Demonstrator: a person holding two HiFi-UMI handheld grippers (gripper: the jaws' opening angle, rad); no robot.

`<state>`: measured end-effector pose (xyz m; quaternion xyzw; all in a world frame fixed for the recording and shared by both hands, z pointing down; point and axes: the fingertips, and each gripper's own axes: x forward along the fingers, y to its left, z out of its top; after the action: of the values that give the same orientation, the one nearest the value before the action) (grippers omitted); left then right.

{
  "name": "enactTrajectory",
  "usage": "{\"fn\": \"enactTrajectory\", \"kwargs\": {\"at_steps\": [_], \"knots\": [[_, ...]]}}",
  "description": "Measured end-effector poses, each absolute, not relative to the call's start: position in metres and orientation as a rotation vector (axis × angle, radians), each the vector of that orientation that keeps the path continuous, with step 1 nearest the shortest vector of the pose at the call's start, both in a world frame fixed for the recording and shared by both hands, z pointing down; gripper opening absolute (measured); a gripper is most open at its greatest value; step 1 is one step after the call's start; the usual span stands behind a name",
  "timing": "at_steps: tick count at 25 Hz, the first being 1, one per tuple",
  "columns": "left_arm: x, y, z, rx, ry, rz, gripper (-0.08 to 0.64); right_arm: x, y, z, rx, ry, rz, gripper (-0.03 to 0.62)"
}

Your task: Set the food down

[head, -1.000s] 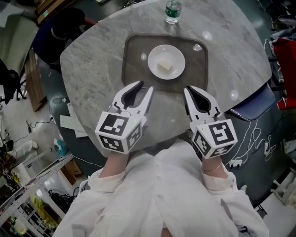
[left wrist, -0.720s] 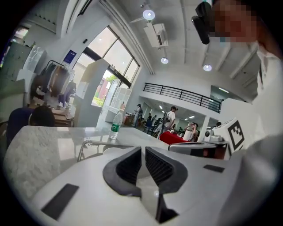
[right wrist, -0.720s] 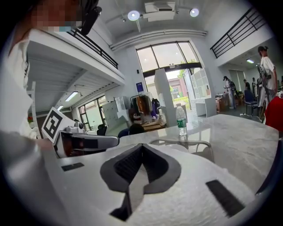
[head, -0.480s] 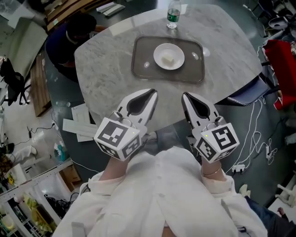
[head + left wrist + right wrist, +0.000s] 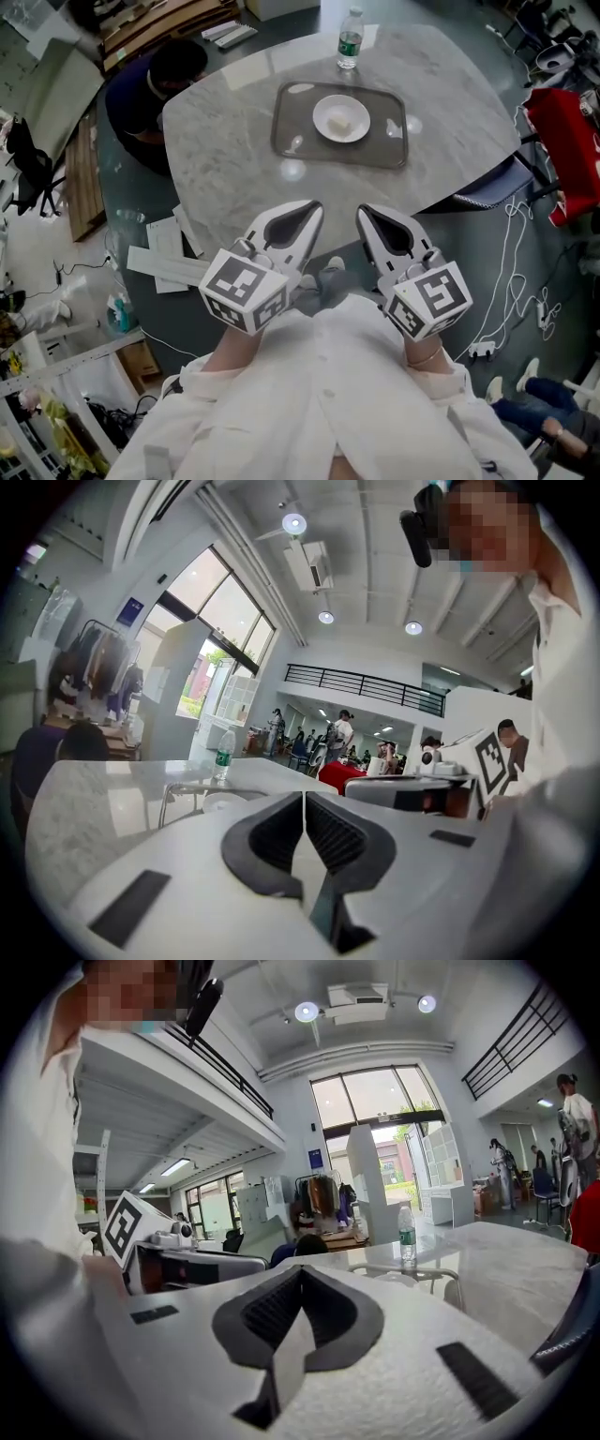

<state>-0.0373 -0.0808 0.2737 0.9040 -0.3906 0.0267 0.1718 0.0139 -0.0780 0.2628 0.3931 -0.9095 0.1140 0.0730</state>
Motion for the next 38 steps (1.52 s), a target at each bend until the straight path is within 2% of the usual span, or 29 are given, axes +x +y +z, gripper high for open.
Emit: {"fn": "enactTrajectory", "kwargs": {"at_steps": [17, 38], "knots": [[0.019, -0.070, 0.268, 2.578, -1.019, 0.086, 0.021, 0.046, -0.072, 0.253, 1.147, -2.761, 0.335, 0.002], [0.012, -0.062, 0.274, 2.546, -1.057, 0.114, 0.021, 0.038, -0.067, 0.260, 1.089, -2.741, 0.312, 0.002]]}}
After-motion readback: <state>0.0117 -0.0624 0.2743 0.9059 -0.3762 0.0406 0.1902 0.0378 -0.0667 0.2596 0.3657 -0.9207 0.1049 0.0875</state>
